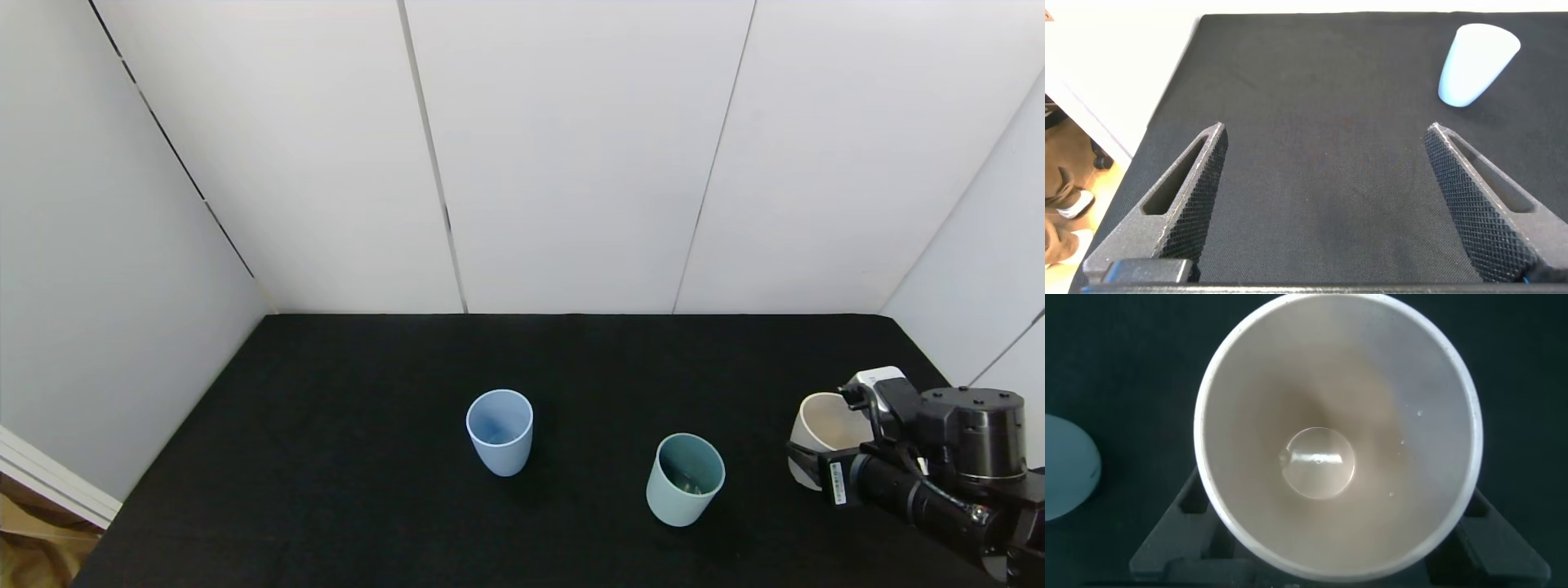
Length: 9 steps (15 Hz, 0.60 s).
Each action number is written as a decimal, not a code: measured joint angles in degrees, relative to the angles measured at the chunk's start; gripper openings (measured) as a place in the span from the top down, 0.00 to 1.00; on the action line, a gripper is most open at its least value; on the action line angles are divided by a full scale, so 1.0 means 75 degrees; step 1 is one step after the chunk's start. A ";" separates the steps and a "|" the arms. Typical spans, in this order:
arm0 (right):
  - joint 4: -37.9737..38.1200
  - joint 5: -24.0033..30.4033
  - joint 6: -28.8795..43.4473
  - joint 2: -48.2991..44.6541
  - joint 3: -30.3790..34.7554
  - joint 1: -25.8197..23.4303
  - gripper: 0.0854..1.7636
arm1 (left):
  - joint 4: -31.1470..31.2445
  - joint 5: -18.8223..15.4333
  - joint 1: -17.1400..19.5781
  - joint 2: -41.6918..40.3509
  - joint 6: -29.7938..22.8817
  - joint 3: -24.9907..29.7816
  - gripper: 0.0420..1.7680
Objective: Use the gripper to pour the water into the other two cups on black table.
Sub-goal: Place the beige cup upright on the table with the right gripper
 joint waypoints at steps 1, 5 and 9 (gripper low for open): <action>-0.0003 0.0137 0.0143 0.0044 0.0010 0.0029 0.31 | 0.0000 0.0000 0.0000 0.0000 0.0000 0.0000 0.03; -0.0003 0.0276 0.0361 0.0203 0.0041 0.0073 0.31 | 0.0003 -0.0002 0.0000 0.0000 0.0000 0.0000 0.03; -0.0007 0.0364 0.0460 0.0288 0.0055 0.0037 0.31 | 0.0000 0.0000 0.0000 0.0000 0.0000 0.0000 0.03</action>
